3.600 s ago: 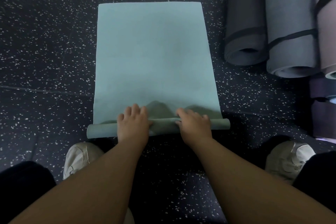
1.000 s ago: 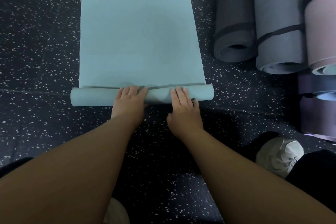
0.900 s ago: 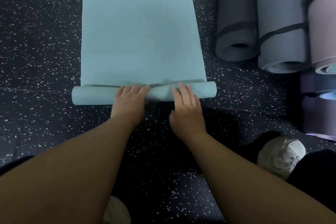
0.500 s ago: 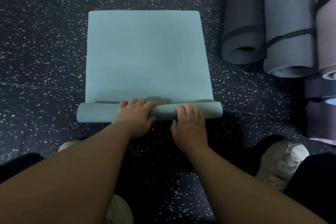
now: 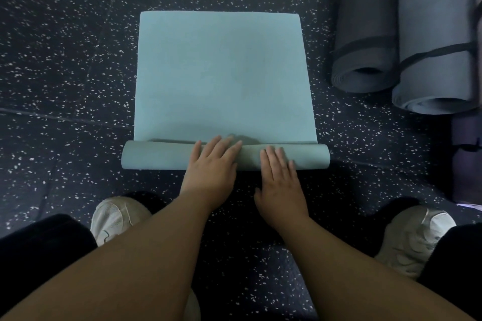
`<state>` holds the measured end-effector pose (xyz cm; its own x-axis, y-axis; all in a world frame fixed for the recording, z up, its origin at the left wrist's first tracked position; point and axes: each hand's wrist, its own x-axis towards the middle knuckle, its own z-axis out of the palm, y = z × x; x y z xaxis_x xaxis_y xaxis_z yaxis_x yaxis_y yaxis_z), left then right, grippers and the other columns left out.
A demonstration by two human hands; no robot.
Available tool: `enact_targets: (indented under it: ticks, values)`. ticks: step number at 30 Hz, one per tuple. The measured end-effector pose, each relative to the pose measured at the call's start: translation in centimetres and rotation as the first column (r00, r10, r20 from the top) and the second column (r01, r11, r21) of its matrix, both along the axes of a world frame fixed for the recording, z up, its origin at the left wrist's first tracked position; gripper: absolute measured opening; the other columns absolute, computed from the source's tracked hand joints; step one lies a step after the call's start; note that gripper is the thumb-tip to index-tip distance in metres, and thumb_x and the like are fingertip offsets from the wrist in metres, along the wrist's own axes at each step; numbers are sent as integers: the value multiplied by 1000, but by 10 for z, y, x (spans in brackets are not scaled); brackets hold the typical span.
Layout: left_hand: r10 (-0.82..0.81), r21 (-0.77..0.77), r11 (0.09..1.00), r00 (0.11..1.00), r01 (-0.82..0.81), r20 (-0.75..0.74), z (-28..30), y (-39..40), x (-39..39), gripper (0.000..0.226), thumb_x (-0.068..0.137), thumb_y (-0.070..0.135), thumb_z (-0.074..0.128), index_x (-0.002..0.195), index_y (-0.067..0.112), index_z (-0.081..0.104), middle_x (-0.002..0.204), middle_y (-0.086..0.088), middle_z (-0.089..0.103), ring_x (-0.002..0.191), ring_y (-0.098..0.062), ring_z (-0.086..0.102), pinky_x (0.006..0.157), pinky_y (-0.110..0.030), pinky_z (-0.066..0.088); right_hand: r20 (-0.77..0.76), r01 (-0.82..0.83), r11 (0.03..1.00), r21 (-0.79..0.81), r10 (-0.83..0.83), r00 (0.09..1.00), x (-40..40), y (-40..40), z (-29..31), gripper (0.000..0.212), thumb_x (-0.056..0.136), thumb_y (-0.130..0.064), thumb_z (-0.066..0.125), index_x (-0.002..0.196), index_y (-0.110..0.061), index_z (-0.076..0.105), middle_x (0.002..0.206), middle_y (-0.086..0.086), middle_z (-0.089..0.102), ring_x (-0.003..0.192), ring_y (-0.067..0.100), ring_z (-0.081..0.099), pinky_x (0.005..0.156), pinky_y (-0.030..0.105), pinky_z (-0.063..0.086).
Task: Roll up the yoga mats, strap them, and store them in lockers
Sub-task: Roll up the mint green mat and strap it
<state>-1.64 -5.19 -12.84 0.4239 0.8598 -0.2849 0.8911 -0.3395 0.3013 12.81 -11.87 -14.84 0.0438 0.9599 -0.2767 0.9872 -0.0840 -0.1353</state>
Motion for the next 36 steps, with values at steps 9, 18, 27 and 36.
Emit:
enact_targets:
  ticks: [9, 18, 27, 36]
  values:
    - [-111, 133, 985, 994, 108, 12, -8, -18, 6, 50, 79, 24, 39, 120, 13, 65, 131, -6, 60, 125, -26, 54, 106, -44, 25, -46, -73, 988, -139, 67, 997, 9, 13, 6, 83, 92, -33, 47, 152, -8, -4, 160, 7, -7, 147, 22, -10, 113, 35, -14]
    - [-42, 140, 989, 996, 53, -85, -15, -27, -2, 60, 83, 22, 42, 142, 14, 42, 146, -6, 46, 137, -24, 37, 110, -45, 16, -86, -31, 987, -155, 18, 996, 6, 17, 15, 79, 91, -27, 47, 152, -9, 1, 161, 5, -3, 148, 21, -7, 113, 35, -13]
    - [-77, 11, 997, 970, 81, -230, -10, 0, 7, 71, 99, 50, 23, 140, 23, -28, 160, 2, -16, 145, -18, -20, 115, -45, -11, -93, -23, 996, 82, 31, 995, 4, 16, 9, 69, 73, -26, 37, 138, -2, 40, 145, 14, 45, 134, 31, 41, 108, 50, 29]
    - [-52, 4, 999, 970, 54, -237, 1, 26, 15, 77, 98, 51, 30, 149, 24, -21, 158, 2, -23, 144, -20, -25, 114, -48, -14, -22, -17, 1000, 20, 17, 1000, -2, 21, 13, 74, 78, -32, 38, 147, -7, 24, 155, 10, 29, 143, 28, 20, 113, 49, 18]
